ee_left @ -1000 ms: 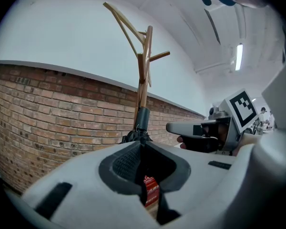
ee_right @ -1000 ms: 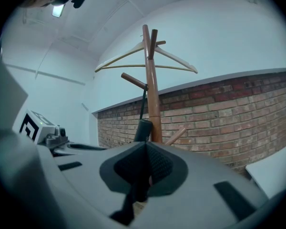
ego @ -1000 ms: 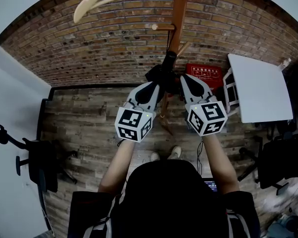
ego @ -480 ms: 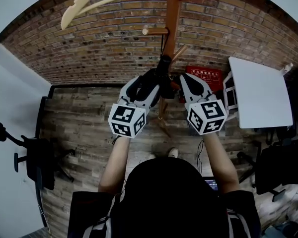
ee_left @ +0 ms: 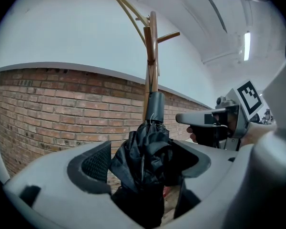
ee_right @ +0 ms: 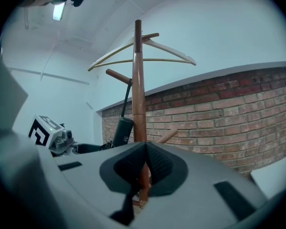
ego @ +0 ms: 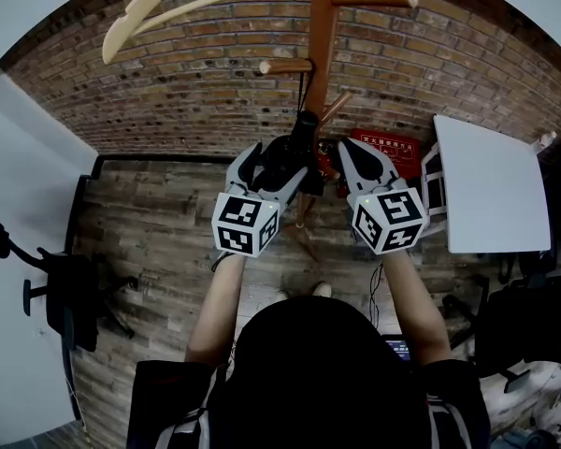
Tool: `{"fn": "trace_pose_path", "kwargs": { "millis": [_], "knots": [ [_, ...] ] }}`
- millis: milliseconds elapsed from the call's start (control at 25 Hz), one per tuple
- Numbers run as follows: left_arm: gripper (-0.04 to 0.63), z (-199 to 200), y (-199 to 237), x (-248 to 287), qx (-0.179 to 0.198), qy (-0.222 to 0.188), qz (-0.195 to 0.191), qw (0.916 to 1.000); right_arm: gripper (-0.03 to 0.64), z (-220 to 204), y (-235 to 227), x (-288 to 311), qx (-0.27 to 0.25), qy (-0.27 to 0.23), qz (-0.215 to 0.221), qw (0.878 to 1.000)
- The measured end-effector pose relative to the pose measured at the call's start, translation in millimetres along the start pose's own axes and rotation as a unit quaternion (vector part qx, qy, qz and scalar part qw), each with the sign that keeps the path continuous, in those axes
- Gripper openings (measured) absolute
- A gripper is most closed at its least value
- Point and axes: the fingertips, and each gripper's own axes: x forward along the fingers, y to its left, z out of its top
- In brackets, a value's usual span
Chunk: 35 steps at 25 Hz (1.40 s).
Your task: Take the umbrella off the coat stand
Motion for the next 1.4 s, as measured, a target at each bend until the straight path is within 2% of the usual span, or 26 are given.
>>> {"fn": "trace_pose_path", "kwargs": {
  "millis": [440, 760, 1400],
  "knots": [
    [0.388, -9.6, -4.4, 8.7, -0.009, 0.008, -0.018, 0.9998, 0.028, -4.0, -10.1, 7.4, 0.003, 0.005, 0.006, 1.000],
    [0.397, -26.8, -10.1, 13.6, 0.009, 0.041, -0.040, 0.9983, 0.028, -4.4, -8.6, 8.6, 0.005, 0.006, 0.006, 1.000],
    [0.396, -32.7, -6.6, 28.8, 0.016, 0.050, -0.045, 0.9976, 0.028, -12.8, -13.6, 3.5, 0.002, 0.016, -0.004, 1.000]
  ]
}}
